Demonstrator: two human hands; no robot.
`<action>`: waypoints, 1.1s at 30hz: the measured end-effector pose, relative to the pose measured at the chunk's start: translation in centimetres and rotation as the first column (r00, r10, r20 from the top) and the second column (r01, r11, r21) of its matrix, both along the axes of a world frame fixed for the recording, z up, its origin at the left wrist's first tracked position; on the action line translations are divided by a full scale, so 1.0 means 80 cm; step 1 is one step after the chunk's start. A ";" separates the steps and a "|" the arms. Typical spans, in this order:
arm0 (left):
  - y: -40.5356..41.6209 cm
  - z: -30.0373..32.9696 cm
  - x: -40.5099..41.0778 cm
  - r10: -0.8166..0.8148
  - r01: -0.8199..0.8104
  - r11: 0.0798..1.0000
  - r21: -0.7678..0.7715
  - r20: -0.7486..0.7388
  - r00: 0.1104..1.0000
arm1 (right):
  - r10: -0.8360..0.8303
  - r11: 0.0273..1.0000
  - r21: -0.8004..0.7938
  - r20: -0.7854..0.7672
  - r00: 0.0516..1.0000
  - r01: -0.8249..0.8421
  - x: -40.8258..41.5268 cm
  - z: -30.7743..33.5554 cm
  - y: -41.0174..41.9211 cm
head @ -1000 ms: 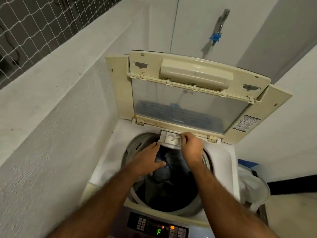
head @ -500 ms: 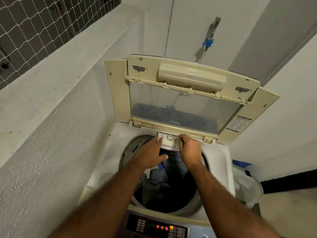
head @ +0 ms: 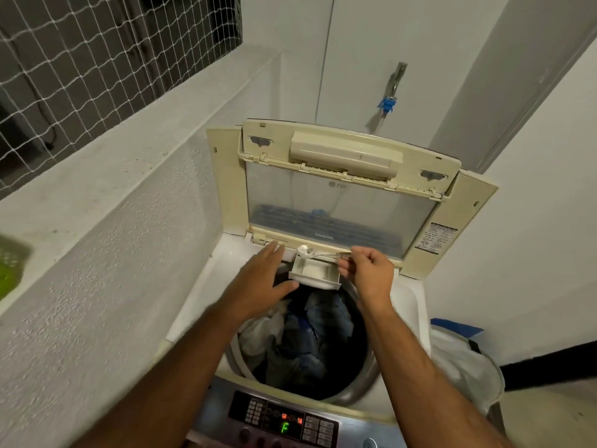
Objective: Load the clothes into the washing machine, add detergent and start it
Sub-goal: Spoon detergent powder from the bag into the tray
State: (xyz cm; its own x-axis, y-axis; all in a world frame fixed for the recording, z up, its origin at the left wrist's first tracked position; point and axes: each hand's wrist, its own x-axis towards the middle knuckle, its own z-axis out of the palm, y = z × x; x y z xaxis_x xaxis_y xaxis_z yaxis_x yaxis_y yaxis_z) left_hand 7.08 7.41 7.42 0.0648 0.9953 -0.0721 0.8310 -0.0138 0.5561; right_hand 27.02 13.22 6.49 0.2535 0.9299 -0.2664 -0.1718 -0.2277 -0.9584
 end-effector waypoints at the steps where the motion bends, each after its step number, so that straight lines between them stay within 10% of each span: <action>1: -0.010 0.012 -0.004 0.021 -0.021 0.999 0.025 0.018 1.000 | 0.022 1.000 -0.003 -0.048 0.999 -0.022 -0.003 0.009 -0.002; 15: -0.161 0.179 -0.104 0.336 -0.290 0.867 0.406 -0.044 0.941 | 0.480 0.871 0.253 -0.252 0.841 -0.421 -0.157 0.169 -0.036; 33: -0.346 0.233 -0.322 0.551 -0.474 0.765 0.435 -0.063 0.832 | 0.685 0.380 0.574 0.352 0.638 -0.725 -0.458 0.271 -0.156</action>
